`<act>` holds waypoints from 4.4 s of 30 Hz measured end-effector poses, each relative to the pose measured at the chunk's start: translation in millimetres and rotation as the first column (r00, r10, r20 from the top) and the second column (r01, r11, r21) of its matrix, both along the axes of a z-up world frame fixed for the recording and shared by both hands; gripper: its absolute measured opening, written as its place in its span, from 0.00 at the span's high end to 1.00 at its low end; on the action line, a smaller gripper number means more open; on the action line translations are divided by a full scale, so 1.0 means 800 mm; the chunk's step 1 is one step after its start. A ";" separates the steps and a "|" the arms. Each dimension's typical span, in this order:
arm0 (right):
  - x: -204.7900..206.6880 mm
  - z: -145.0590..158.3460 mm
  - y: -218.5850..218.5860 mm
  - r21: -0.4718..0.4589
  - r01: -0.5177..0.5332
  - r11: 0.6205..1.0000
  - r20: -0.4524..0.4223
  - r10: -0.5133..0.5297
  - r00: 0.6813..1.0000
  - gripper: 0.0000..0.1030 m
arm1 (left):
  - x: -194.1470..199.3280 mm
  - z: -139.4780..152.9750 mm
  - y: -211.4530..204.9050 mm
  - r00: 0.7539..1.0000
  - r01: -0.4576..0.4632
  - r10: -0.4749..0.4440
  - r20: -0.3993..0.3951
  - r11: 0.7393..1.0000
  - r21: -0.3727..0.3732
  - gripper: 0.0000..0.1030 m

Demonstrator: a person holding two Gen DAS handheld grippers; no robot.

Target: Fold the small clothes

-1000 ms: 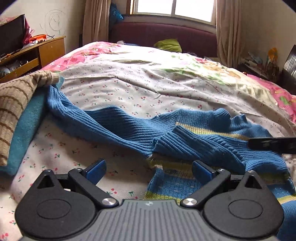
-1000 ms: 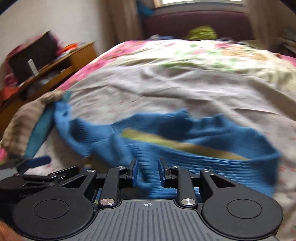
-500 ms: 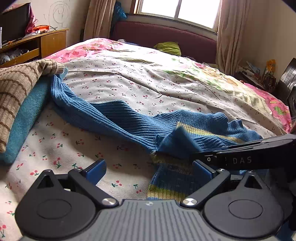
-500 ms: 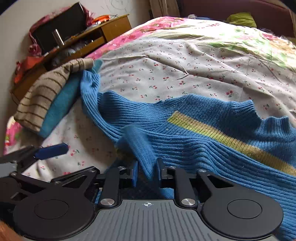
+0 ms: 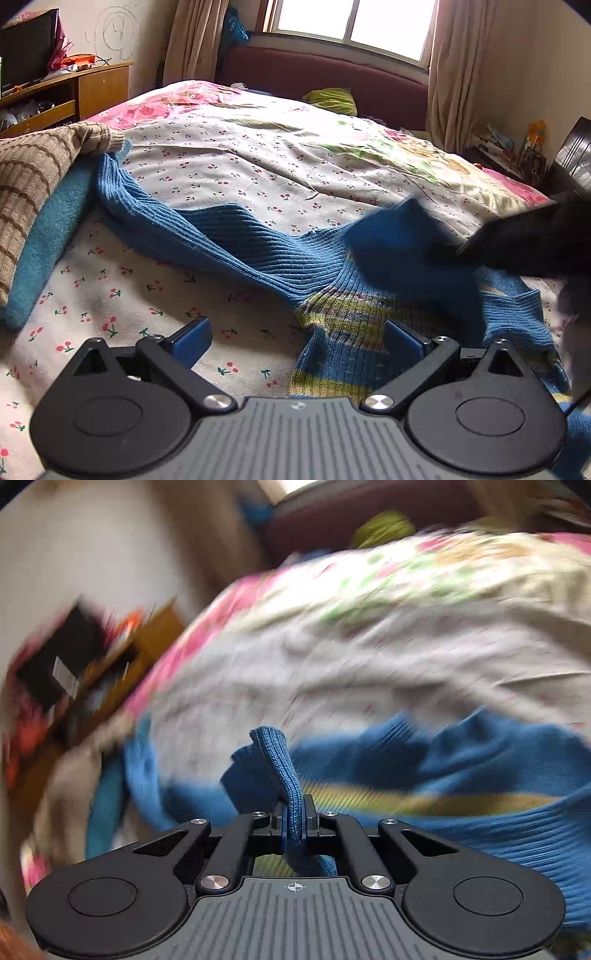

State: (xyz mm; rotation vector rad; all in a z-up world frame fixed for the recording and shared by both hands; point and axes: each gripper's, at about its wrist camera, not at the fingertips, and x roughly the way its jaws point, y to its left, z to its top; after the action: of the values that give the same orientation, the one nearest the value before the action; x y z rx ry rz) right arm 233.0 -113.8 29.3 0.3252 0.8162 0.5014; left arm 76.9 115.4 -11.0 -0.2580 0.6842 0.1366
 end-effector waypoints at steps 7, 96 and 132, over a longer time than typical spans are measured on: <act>-0.004 0.035 -0.002 -0.025 0.067 0.997 0.140 -0.063 0.988 0.94 | 0.001 -0.001 -0.002 1.000 0.011 -0.011 0.004 1.000 -0.003 0.00; 0.040 -0.066 0.016 -0.439 -0.290 0.850 -0.045 0.301 0.952 0.97 | 0.092 -0.041 -0.021 0.995 0.099 -0.096 -0.032 0.988 0.120 0.00; -0.009 -0.079 -0.186 -0.478 0.218 0.851 0.020 -0.238 0.971 0.83 | 0.107 -0.046 -0.078 0.988 0.155 -0.146 -0.052 0.931 0.330 0.00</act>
State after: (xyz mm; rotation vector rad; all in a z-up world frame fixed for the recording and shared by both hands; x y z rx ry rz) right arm 225.5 -262.5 -34.3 -0.0300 0.8978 0.0580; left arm 162.1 52.8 -48.0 0.1228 0.6934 0.1073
